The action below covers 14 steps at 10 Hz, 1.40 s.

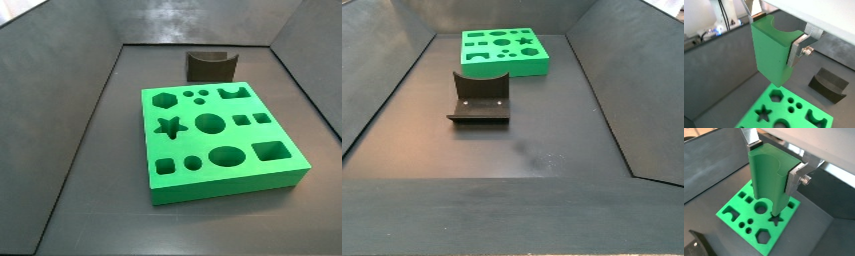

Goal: Pick up the arch object. Move up. Place the arch object on the fixture. Regrasp the arch object. Move to above the board. Insert the arch object.
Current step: Insert the arch object.

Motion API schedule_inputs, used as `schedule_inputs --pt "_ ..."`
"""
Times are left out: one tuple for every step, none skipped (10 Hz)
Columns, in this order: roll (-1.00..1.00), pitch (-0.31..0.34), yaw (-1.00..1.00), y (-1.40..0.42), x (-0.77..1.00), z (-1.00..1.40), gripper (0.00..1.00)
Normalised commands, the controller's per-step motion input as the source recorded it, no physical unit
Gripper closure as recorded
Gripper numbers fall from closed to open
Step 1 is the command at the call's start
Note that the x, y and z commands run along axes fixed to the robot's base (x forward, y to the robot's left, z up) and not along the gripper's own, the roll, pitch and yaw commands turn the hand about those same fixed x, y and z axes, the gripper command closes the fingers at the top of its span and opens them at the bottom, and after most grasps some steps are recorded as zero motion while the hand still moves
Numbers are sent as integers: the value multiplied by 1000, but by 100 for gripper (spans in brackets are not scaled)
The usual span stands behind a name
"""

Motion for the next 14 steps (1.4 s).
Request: schedule_inputs --pt "-1 51 214 329 966 -557 100" --pt "-36 -10 217 337 797 -657 100" --pt "-40 -6 206 340 823 -654 100" --pt "-94 0 174 366 894 -720 100" --pt "-149 -10 160 403 894 -797 100" --pt "-123 -34 111 363 923 -723 100" --pt "-19 0 126 226 937 -489 100" --pt "121 27 260 160 829 -314 100" --pt "173 13 329 106 726 -263 100" --pt "200 0 300 91 737 -214 100" --pt "310 0 286 17 686 -63 100" --pt "370 26 169 0 814 -100 100" --pt "136 66 -214 0 823 -406 100" --pt "0 23 -320 0 794 -377 100"
